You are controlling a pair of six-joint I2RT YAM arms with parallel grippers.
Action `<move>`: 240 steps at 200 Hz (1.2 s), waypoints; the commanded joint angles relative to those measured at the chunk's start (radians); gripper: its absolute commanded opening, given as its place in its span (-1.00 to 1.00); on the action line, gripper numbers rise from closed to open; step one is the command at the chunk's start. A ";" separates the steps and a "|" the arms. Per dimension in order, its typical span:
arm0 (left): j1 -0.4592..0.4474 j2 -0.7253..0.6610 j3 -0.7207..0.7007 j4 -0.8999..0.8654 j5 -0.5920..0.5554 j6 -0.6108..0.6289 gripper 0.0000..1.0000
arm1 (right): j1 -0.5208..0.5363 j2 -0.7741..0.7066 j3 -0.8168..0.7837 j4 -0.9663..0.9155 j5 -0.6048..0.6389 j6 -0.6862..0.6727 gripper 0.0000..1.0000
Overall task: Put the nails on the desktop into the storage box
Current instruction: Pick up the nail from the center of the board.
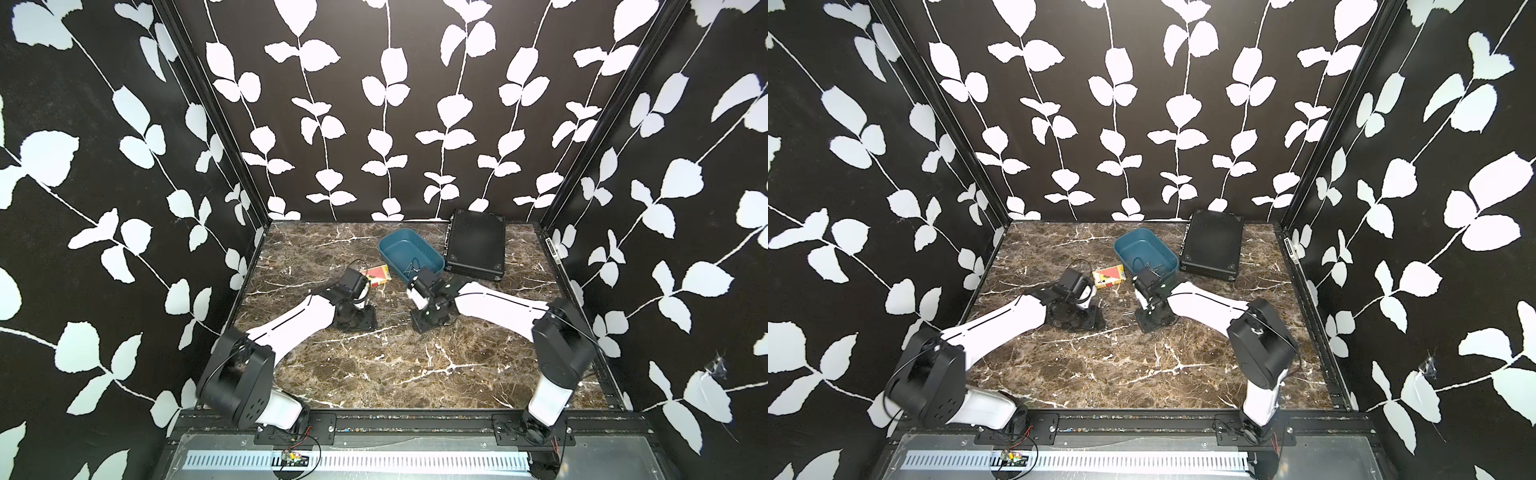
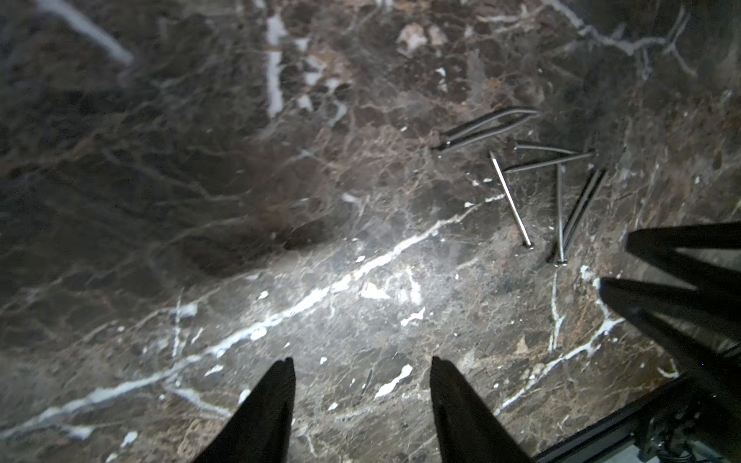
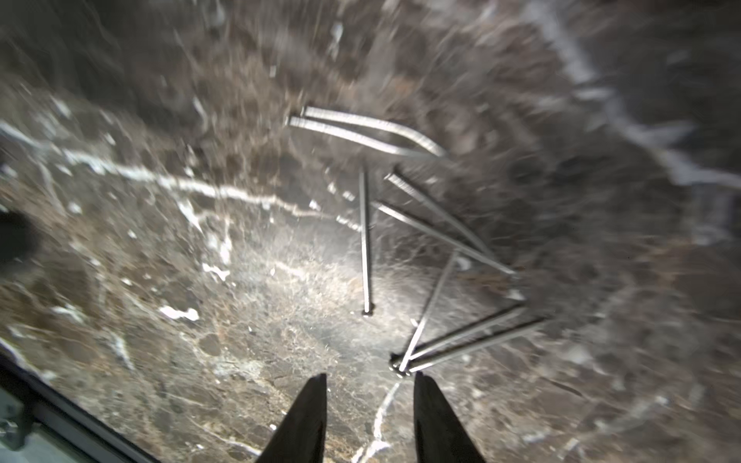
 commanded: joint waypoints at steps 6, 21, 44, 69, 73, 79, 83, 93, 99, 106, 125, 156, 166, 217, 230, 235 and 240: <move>0.020 -0.112 -0.043 -0.006 0.012 -0.064 0.14 | 0.034 0.058 0.092 -0.022 0.033 -0.051 -0.19; 0.021 -0.150 -0.061 -0.026 0.007 -0.073 0.14 | 0.044 0.088 0.108 -0.027 0.038 -0.049 -0.18; 0.022 -0.200 -0.091 -0.032 0.003 -0.090 0.15 | 0.049 0.109 0.116 -0.025 0.054 -0.048 -0.17; 0.023 -0.218 -0.095 -0.046 0.001 -0.084 0.16 | 0.049 0.138 0.136 -0.044 0.083 -0.063 -0.16; 0.023 -0.219 -0.093 -0.050 0.001 -0.081 0.16 | 0.048 0.143 0.139 -0.048 0.089 -0.064 -0.16; 0.024 -0.219 -0.088 -0.054 0.002 -0.075 0.16 | 0.049 0.150 0.143 -0.048 0.095 -0.065 -0.16; 0.024 -0.219 -0.086 -0.057 0.002 -0.072 0.16 | 0.049 0.154 0.143 -0.047 0.097 -0.067 -0.16; 0.025 -0.219 -0.081 -0.060 0.003 -0.065 0.16 | 0.048 0.165 0.144 -0.042 0.097 -0.064 -0.16; 0.027 -0.220 -0.078 -0.063 0.003 -0.062 0.17 | 0.049 0.170 0.147 -0.039 0.096 -0.066 -0.16; 0.027 -0.218 -0.074 -0.066 0.004 -0.057 0.16 | 0.049 0.180 0.151 -0.038 0.095 -0.065 -0.17; 0.032 -0.214 -0.065 -0.075 0.007 -0.047 0.17 | 0.049 0.207 0.165 -0.036 0.091 -0.063 -0.20; 0.043 -0.211 -0.061 -0.085 0.015 -0.027 0.17 | 0.050 0.241 0.163 -0.037 0.106 -0.052 -0.37; 0.045 -0.212 -0.059 -0.086 0.019 -0.020 0.18 | 0.052 0.245 0.158 -0.030 0.109 -0.048 -0.51; 0.057 -0.195 -0.056 -0.087 0.024 0.009 0.19 | 0.067 0.204 0.142 -0.016 0.110 -0.033 -0.97; 0.059 -0.194 -0.058 -0.083 0.021 0.006 0.19 | 0.075 0.163 0.140 -0.011 0.090 -0.041 -1.00; 0.058 -0.193 -0.059 -0.079 0.021 0.005 0.20 | 0.074 0.145 0.140 -0.007 0.077 -0.040 -1.00; 0.058 -0.195 -0.060 -0.073 0.021 -0.001 0.20 | 0.075 0.125 0.141 -0.004 0.062 -0.038 -1.00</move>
